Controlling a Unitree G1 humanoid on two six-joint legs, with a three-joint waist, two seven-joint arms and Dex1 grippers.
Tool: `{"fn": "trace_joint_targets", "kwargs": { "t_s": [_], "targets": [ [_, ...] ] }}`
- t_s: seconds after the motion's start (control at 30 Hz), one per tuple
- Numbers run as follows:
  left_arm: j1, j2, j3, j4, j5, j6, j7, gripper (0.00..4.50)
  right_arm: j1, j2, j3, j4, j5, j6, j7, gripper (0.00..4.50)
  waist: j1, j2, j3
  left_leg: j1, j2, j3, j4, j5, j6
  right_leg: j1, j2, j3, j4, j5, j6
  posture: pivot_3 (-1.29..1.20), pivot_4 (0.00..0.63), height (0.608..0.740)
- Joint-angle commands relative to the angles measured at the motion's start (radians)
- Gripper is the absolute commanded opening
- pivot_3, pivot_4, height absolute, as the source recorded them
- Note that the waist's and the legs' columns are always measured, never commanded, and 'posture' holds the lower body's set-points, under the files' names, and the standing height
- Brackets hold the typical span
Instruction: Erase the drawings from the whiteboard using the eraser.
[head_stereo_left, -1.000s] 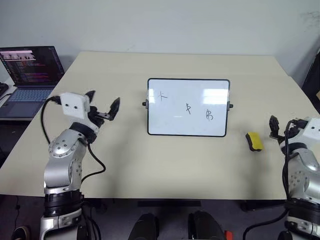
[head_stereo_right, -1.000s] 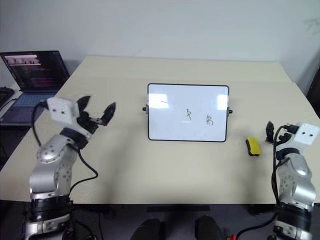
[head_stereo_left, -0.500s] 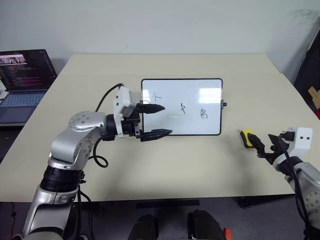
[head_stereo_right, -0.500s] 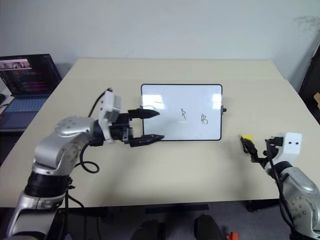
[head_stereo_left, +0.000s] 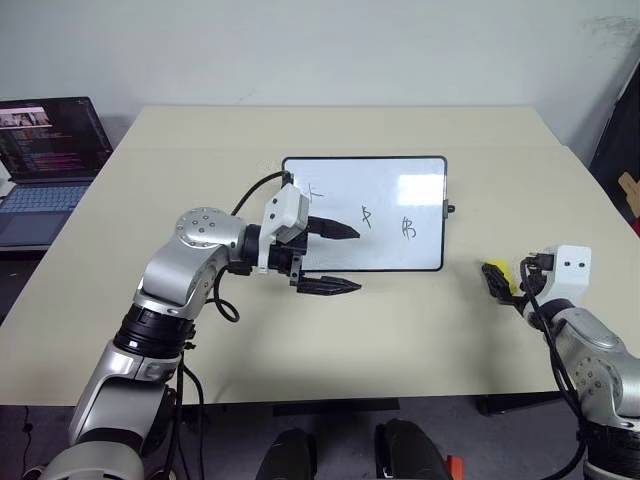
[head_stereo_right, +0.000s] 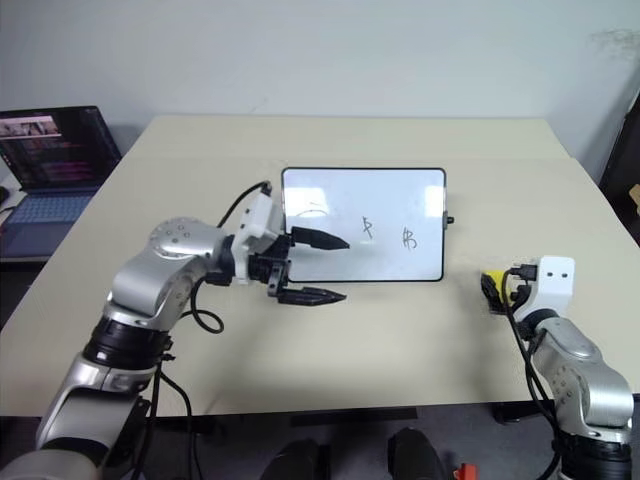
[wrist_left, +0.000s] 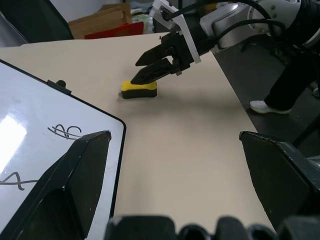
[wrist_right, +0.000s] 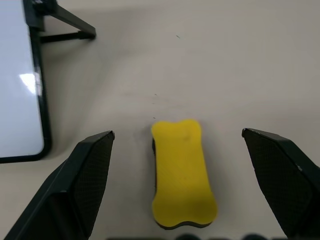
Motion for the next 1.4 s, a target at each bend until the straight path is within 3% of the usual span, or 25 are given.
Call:
{"fn": "trace_joint_targets", "kwargs": {
  "t_s": [0.03, 0.53, 0.63, 0.87, 0.9, 1.2, 1.4],
  "targets": [
    [-0.014, 0.002, 0.006, 0.000, 0.012, -0.019, -0.012, 4.50, -0.031, 0.008, 0.010, 0.016, -0.030, -0.046, 0.020, 4.47, 0.000, 0.000, 0.000, 0.000, 0.000, 0.000, 0.000, 0.000, 0.000, 0.000, 0.000, 0.000, 0.000, 0.000, 0.000, 0.00, 0.150, 0.740],
    [0.020, 0.004, 0.018, 0.009, 0.030, -0.034, -0.006, 4.50, -0.089, 0.013, -0.011, 0.155, -0.069, -0.068, 0.067, 4.47, 0.000, 0.000, 0.000, 0.000, 0.000, 0.000, 0.000, 0.000, 0.000, -0.001, 0.000, 0.000, 0.001, 0.000, 0.000, 0.00, 0.150, 0.740],
    [0.024, 0.005, 0.018, 0.009, 0.033, -0.037, -0.006, 4.50, -0.090, 0.014, -0.010, 0.160, -0.072, -0.067, 0.070, 3.88, 0.000, 0.000, 0.000, 0.000, 0.000, 0.000, 0.000, 0.000, 0.000, -0.001, 0.000, 0.000, 0.001, 0.000, 0.000, 0.00, 0.150, 0.740],
    [0.043, 0.006, 0.025, 0.005, 0.037, -0.037, 0.012, 4.50, -0.106, 0.013, -0.012, 0.181, -0.081, -0.072, 0.074, 1.39, 0.000, 0.000, 0.000, 0.000, 0.000, 0.000, 0.000, 0.000, 0.000, -0.001, 0.000, 0.000, 0.001, 0.000, 0.000, 0.00, 0.150, 0.740],
    [0.046, 0.006, 0.026, 0.004, 0.038, -0.036, 0.017, 4.50, -0.106, 0.014, -0.012, 0.181, -0.081, -0.072, 0.076, 1.21, 0.000, 0.000, 0.000, 0.000, 0.000, 0.000, 0.000, 0.000, 0.000, -0.001, 0.000, 0.000, 0.001, 0.000, 0.000, 0.00, 0.150, 0.740],
    [0.087, 0.013, 0.093, -0.007, 0.056, 0.016, 0.177, 4.50, -0.065, 0.015, 0.005, 0.088, -0.083, -0.086, 0.098, 1.18, 0.000, 0.000, 0.000, 0.000, 0.000, 0.000, 0.000, 0.000, 0.000, -0.002, 0.000, 0.000, 0.001, 0.000, 0.000, 0.00, 0.150, 0.740],
    [0.105, 0.026, 0.175, -0.038, 0.089, 0.107, 0.370, 4.50, 0.076, -0.021, 0.106, -0.171, -0.123, -0.105, 0.161, 1.18, 0.000, 0.000, 0.000, -0.008, 0.000, 0.000, 0.002, 0.000, 0.000, -0.009, -0.004, 0.000, 0.003, 0.000, 0.000, 0.00, 0.150, 0.740]
  ]
}}
